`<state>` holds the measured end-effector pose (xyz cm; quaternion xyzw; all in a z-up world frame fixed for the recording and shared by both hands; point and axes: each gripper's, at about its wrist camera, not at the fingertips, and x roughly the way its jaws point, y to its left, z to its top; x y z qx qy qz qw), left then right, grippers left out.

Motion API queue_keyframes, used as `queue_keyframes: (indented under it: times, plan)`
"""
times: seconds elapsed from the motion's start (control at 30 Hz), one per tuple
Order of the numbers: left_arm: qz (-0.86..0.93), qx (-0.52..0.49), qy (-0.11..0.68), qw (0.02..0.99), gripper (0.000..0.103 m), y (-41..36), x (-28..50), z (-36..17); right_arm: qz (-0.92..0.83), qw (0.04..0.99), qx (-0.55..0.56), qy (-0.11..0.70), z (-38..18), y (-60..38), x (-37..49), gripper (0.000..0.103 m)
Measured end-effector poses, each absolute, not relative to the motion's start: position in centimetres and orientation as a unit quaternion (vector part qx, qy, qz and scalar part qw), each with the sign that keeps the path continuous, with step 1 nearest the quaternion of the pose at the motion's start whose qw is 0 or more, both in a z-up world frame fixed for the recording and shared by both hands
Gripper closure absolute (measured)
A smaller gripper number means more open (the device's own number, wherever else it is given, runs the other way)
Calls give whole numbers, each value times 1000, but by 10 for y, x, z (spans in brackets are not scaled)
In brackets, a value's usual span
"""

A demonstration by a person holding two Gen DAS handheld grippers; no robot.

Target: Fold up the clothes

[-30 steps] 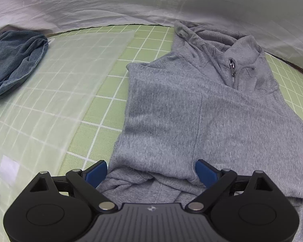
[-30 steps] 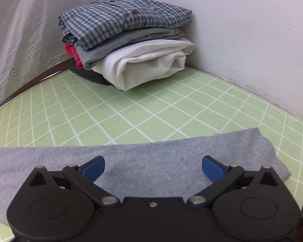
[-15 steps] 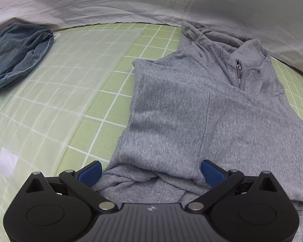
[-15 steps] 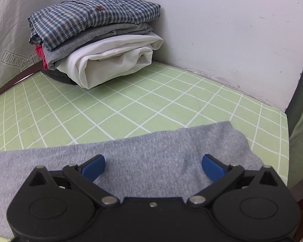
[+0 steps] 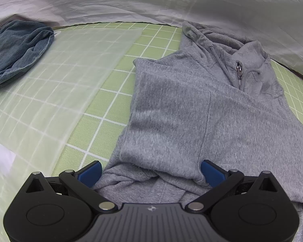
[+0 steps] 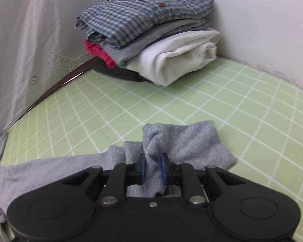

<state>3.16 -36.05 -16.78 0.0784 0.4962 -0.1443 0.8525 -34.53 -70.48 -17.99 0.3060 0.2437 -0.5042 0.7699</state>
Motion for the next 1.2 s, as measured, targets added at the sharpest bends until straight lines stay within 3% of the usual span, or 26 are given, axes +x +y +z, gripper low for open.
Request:
queue_keyframes:
  times: [0.23, 0.37, 0.53, 0.67, 0.83, 1.0, 1.2]
  plan:
    - [-144, 77, 492, 855, 0, -361, 30, -168, -323, 855, 294, 280, -172, -670, -223, 91]
    - [-145, 75, 490, 856, 0, -361, 30, -168, -219, 901, 235, 292, -156, -628, -169, 90]
    - [-145, 73, 491, 856, 0, -360, 30, -168, -198, 910, 166, 325, -159, -605, -161, 69]
    - [-140, 75, 496, 854, 0, -362, 31, -165, -225, 905, 191, 305, -149, -619, -193, 26]
    - [-122, 79, 503, 852, 0, -362, 25, -150, -321, 886, 167, 289, -141, -629, -241, 3]
    - [-111, 96, 494, 857, 0, -366, 12, -131, -412, 836, 155, 326, -152, -649, -275, 1]
    - [-116, 96, 472, 868, 0, -380, -3, -107, -454, 819, 187, 296, -151, -672, -308, 0]
